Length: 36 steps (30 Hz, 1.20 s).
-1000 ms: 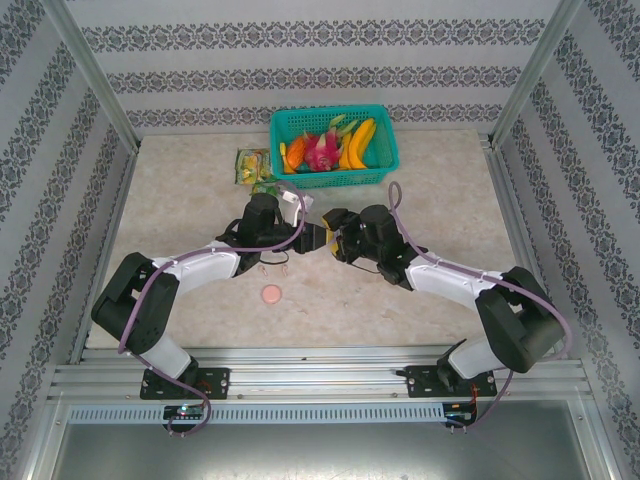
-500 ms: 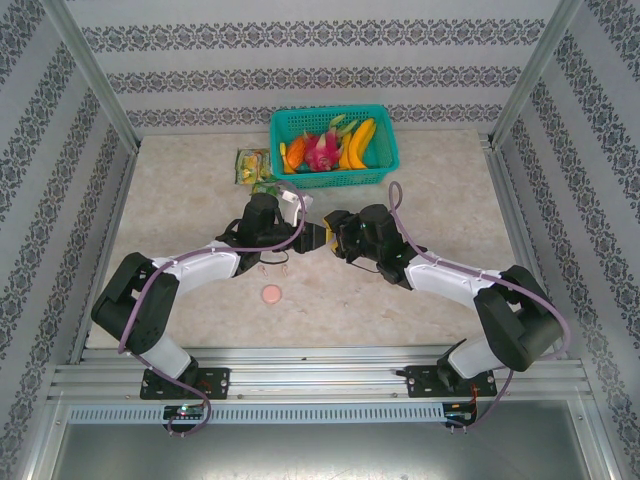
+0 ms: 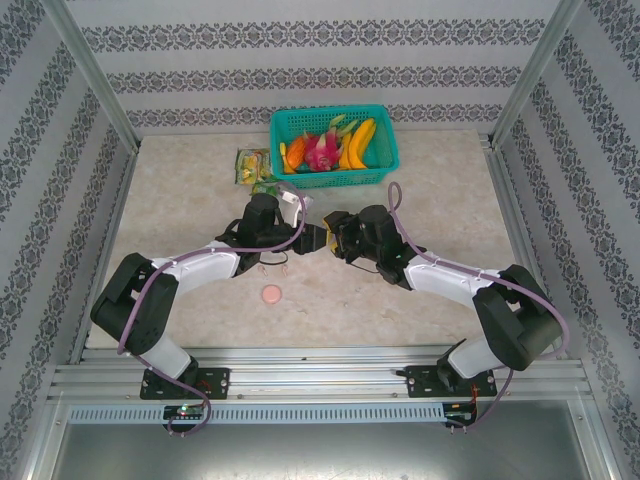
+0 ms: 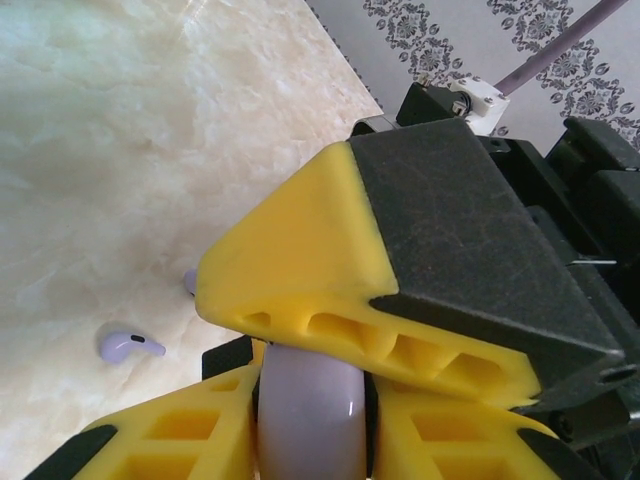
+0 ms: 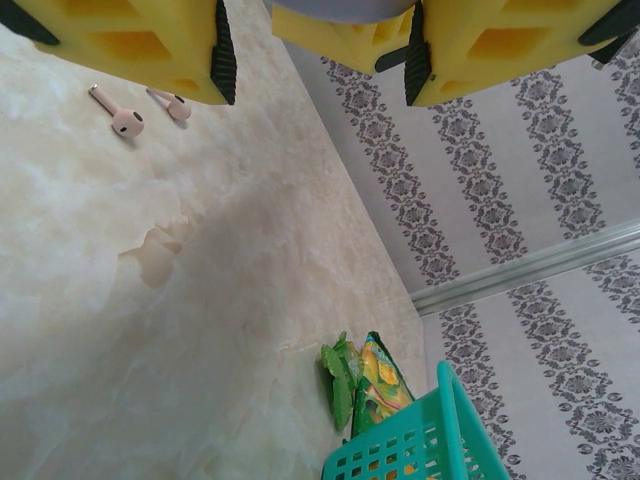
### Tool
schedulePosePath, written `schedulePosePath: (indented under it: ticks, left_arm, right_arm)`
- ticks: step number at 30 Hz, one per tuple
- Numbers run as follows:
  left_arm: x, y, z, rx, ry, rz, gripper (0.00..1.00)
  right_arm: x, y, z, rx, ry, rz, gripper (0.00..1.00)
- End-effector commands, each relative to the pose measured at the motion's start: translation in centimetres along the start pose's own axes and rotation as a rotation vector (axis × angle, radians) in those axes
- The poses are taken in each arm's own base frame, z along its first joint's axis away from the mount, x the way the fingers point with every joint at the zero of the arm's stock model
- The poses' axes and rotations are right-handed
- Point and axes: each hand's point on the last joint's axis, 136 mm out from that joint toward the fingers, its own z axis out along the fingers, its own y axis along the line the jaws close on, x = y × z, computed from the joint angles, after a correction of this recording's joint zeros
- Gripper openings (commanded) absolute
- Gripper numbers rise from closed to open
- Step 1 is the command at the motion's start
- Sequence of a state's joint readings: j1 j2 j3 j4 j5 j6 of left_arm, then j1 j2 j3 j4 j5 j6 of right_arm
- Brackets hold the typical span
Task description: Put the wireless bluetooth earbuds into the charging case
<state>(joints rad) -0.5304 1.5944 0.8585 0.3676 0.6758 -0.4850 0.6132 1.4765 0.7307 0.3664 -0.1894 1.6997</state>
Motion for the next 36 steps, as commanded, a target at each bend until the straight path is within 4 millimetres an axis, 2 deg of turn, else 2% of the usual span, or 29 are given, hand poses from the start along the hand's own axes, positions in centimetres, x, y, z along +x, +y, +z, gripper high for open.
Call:
schedulePosePath:
  ticks: [1, 18, 33, 35, 36]
  left_arm:
    - [-0.7, -0.8, -0.4, -0.007, -0.012, 0.037, 0.33]
    - [-1.0, -1.1, -0.5, 0.005, -0.028, 0.036, 0.3]
    - [-1.7, -2.3, -0.8, 0.056, -0.056, 0.033, 0.19]
    - [-1.9, -2.4, -0.9, 0.061, -0.06, 0.03, 0.2]
    - [-2.0, -2.5, -1.0, 0.063, -0.064, 0.031, 0.24]
  right_arm:
    - [-0.5, 0.3, 0.0, -0.021, -0.029, -0.002, 0.39]
    - [-1.0, -0.6, 0.0, -0.005, -0.039, 0.009, 0.39]
    - [-1.5, -1.2, 0.1, 0.009, -0.047, 0.016, 0.39]
    - [-1.6, -1.3, 0.0, 0.011, -0.05, 0.017, 0.39]
    - [-1.6, -1.4, 0.1, 0.013, -0.051, 0.019, 0.39]
